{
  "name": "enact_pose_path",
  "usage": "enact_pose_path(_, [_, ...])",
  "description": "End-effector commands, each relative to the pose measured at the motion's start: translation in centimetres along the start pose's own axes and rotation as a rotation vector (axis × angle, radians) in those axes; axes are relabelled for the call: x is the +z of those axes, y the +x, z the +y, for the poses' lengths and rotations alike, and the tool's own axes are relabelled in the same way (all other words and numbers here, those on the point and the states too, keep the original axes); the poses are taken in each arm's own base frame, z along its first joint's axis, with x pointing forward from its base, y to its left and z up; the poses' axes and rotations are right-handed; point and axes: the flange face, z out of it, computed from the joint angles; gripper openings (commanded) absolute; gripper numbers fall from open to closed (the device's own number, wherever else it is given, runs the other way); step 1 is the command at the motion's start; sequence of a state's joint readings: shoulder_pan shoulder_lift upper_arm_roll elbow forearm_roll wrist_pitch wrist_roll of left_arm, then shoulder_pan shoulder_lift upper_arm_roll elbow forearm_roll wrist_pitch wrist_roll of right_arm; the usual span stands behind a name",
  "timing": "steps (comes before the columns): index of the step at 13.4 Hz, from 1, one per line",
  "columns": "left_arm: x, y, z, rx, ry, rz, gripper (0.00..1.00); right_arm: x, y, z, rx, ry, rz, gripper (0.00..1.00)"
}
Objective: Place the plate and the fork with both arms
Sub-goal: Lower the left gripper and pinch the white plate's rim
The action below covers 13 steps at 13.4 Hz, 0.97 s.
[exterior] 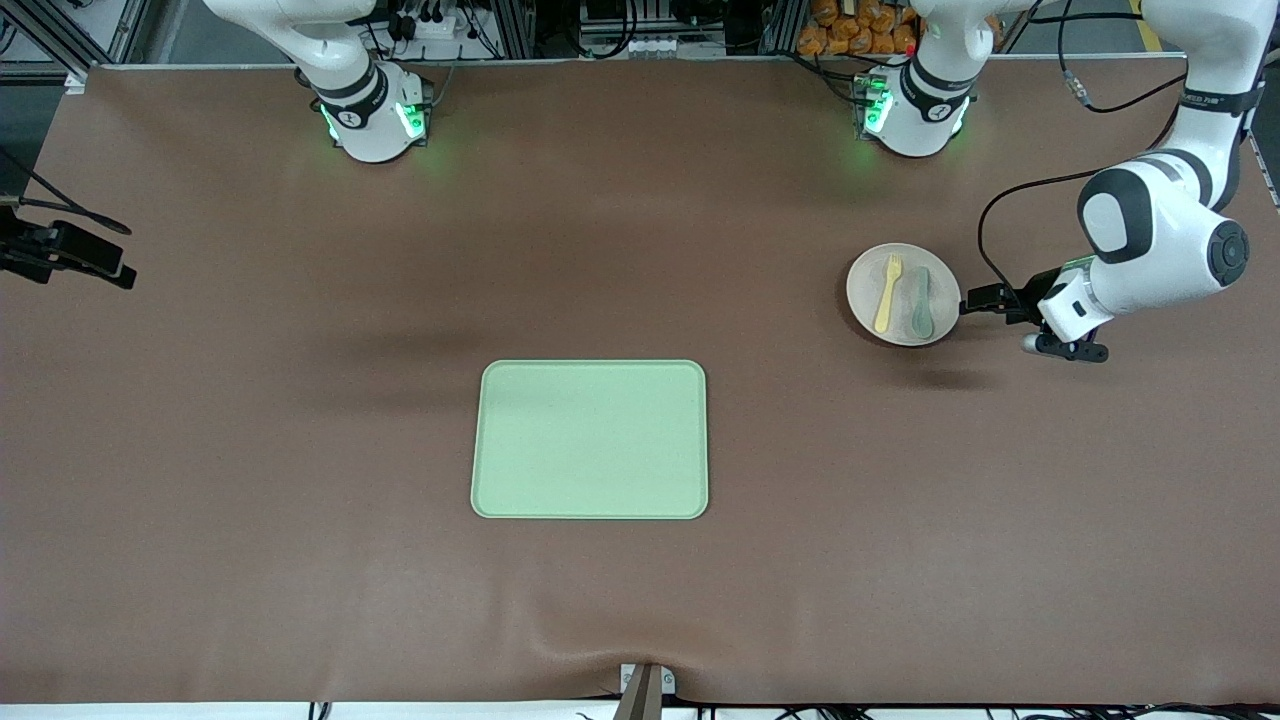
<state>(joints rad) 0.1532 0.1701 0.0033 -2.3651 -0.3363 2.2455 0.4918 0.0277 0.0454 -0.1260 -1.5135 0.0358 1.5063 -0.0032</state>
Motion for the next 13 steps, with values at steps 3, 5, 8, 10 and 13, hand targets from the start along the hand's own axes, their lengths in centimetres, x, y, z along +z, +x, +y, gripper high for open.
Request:
enact_pose_path(3, [2.3, -0.3, -0.7, -0.018, -0.037, -0.012, 0.98, -0.4, -0.1, -0.2, 0.011, 0.011, 0.006, 1.00])
enact_pose_path(5, [3.6, -1.1, -0.8, -0.044, -0.048, 0.000, 0.93, -0.3, -0.2, -0.2, 0.011, 0.011, 0.006, 1.00])
enact_pose_path(8, [5.2, -1.9, -0.9, -0.067, -0.044, 0.022, 0.80, -0.5, -0.3, 0.1, 0.016, 0.010, 0.008, 1.00])
enact_pose_path(10, [5.5, -2.2, -0.8, -0.070, -0.045, 0.021, 0.69, -0.5, -0.3, 0.2, 0.017, 0.010, 0.008, 1.00])
enact_pose_path(13, [5.9, -2.6, -0.9, -0.067, -0.052, 0.012, 0.57, -0.5, -0.3, 0.2, 0.017, 0.010, 0.011, 1.00])
